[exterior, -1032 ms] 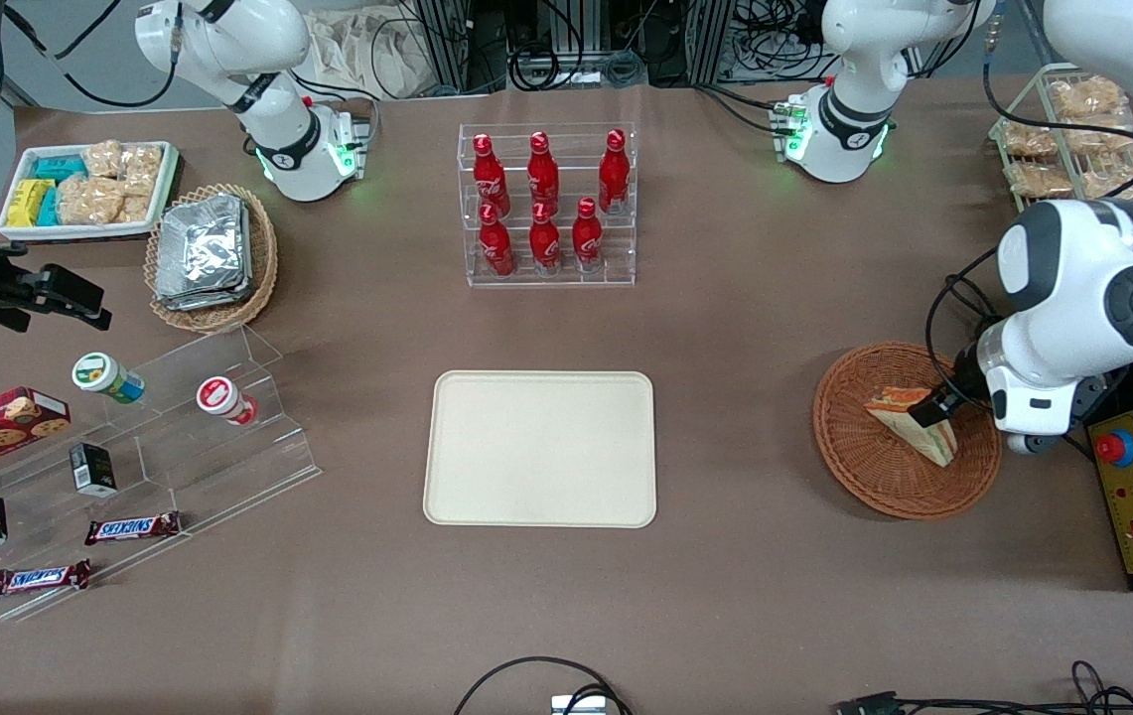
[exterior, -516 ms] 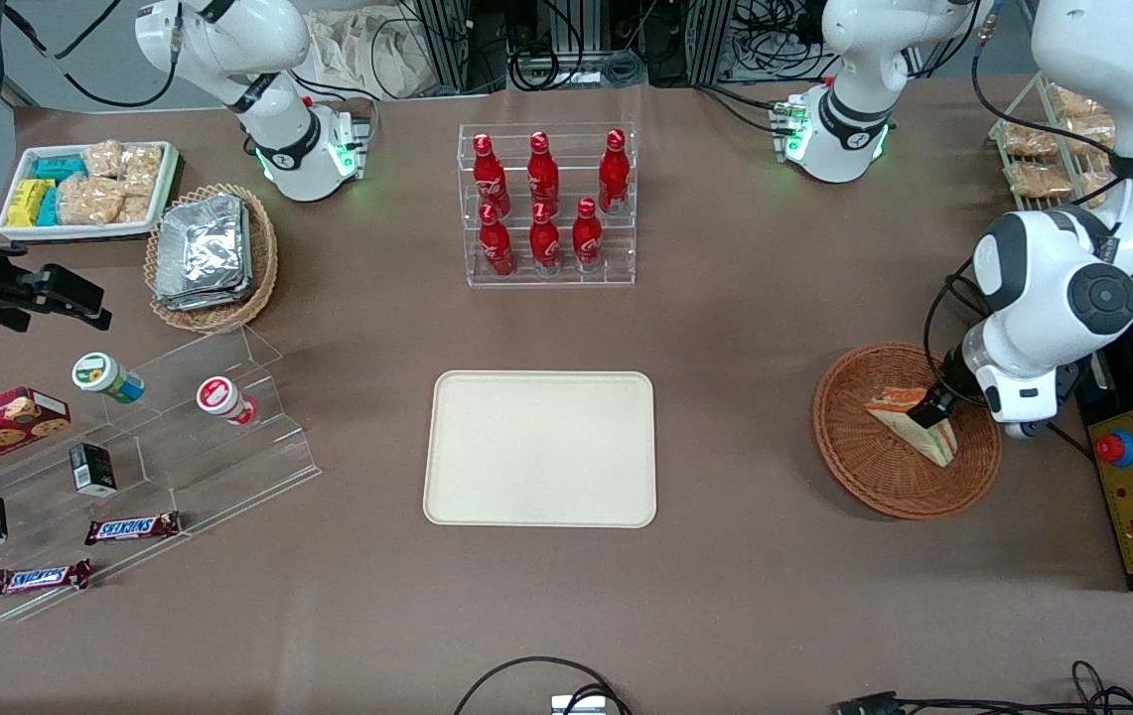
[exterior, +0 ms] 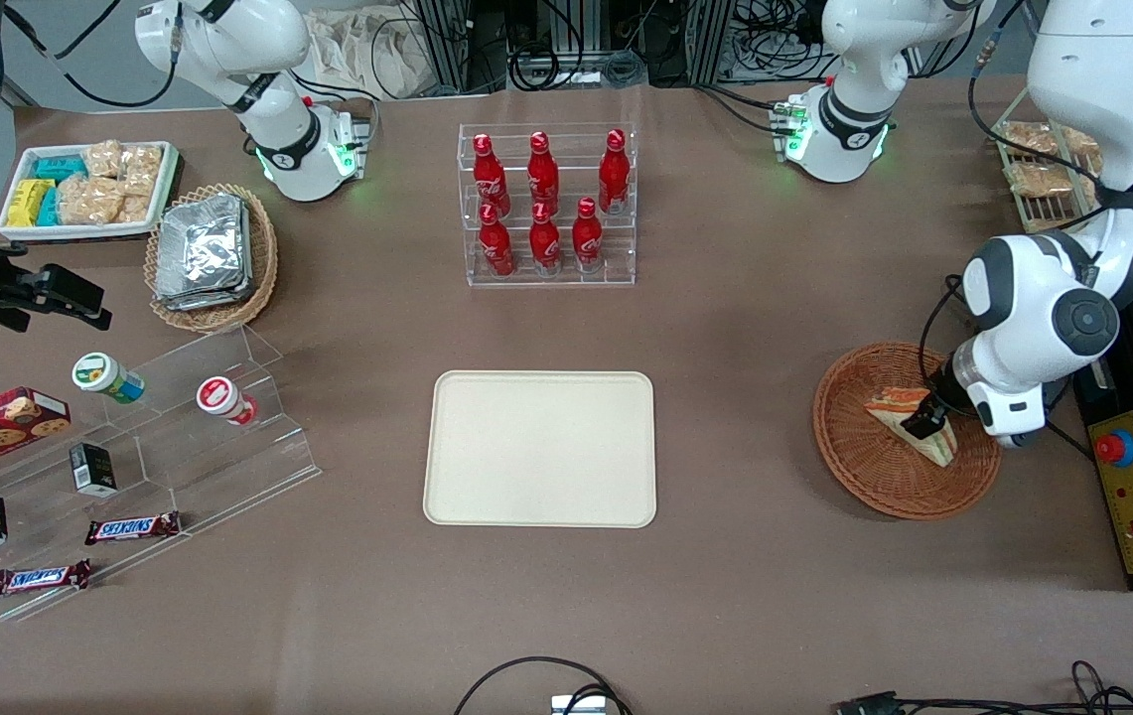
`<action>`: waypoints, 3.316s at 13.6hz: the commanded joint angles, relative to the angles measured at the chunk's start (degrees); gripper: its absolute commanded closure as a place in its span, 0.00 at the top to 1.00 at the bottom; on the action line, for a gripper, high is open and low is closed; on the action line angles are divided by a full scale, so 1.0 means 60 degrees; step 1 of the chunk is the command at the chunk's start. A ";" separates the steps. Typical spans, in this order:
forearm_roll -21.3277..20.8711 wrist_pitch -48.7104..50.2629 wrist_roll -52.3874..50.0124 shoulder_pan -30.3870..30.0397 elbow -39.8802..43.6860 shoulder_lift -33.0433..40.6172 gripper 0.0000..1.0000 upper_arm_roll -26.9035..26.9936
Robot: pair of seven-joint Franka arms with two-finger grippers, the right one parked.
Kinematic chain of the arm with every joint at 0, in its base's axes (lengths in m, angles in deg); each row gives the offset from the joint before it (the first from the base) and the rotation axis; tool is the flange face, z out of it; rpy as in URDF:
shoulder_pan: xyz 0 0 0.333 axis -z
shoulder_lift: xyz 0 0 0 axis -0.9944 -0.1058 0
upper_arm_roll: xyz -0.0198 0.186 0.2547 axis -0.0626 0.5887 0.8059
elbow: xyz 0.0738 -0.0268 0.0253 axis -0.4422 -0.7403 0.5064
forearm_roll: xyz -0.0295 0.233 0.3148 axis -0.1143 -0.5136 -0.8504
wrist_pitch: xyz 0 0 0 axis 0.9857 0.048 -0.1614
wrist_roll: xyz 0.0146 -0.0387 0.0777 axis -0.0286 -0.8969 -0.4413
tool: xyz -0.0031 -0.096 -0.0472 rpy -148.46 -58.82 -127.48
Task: Place sandwich from basket to tray
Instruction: 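Close the left gripper on the wrapped sandwich and lift it, then carry the sandwich with the left gripper over to the beige tray, then lower the sandwich onto the tray and open the left gripper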
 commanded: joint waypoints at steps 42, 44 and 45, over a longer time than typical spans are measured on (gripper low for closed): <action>-0.1122 0.4802 0.1204 0.6361 0.7952 -0.3166 1.00 -0.0811; -0.1122 0.5796 0.1525 0.6303 0.7793 -0.2434 1.00 -0.0811; -0.1020 0.6076 0.2166 0.6201 0.7559 -0.2025 1.00 -0.0811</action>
